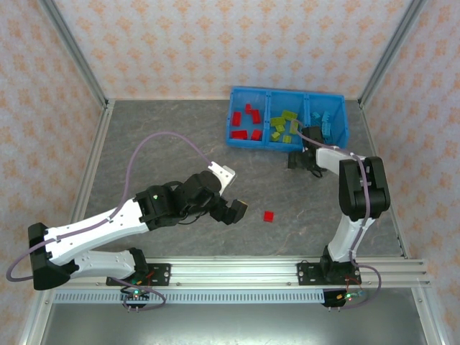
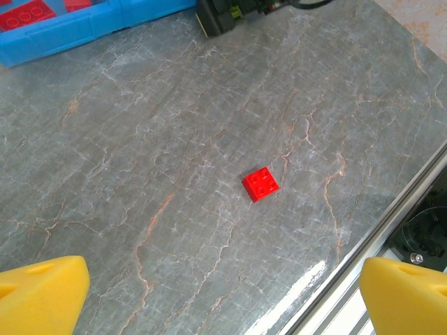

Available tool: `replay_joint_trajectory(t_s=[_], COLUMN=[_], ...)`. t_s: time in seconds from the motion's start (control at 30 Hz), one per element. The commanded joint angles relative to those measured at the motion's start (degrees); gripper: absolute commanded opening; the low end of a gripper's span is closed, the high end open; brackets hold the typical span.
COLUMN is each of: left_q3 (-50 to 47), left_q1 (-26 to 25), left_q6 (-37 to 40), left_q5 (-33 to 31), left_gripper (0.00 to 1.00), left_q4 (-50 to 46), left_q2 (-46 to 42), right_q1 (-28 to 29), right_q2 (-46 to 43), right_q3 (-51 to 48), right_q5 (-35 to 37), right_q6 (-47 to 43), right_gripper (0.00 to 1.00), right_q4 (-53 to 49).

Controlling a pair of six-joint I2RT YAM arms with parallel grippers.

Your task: Sort the legos into containers by color

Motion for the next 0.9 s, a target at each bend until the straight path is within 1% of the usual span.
replay_joint_trajectory(t_s=[0.0, 0.07, 0.13, 0.3, 0.4, 0.47, 0.67, 0.77, 0.87], left_q3=[-0.24, -0.55, -1.49, -2.03, -2.58, -2.95, -3.87, -4.06, -4.26], left_q1=[-0.51, -0.47, -0.52, -0.52, -0.49, -0.51, -0.52, -0.48, -0.51], left_q6=[0.48, 0.34, 0.18, 0.43, 0.26, 0.09, 0.0, 0.0, 0.17], left_q5=[-1.41, -1.56, -1.39, -1.52, -1.61, -1.78, -2.4, -2.32, -2.15], left_gripper=[1.0, 1.0, 1.0, 1.0, 1.0, 1.0, 1.0, 1.0, 1.0], left_q4=[-0.52, -0.51, 0.22, -0.3, -0.13, -0.02, 0.29, 0.29, 0.41], left_q2=[-0.67, -1.17, -1.77, -2.35, -2.87, -3.28, -4.12, -4.13, -4.1], right_q1=[-0.7, -1.54, -2.5, -3.6, -3.65, -3.65, -3.64, -3.63, -3.56], right_q2=[-4.76, -5.73, -4.83, 0.84, 2.45, 2.69, 2.59, 3.3, 4.04], right_q3=[-6.08, -6.95, -5.71, 0.73, 2.28, 2.34, 2.21, 3.35, 4.43], right_q5=[2.14, 1.04, -1.13, -3.97, -6.31, -7.47, -9.13, -7.64, -9.24], right_q6=[-0.56, -1.93, -2.79, -2.46, -2.47, -2.47, -1.83, -1.5, -1.61], right_gripper=[0.93, 0.93, 0.93, 0.9, 0.86, 0.85, 0.91, 0.92, 0.92], right_q4=[7.04, 8.6, 8.14, 1.61, -0.2, -0.69, -0.36, -0.22, 0.09])
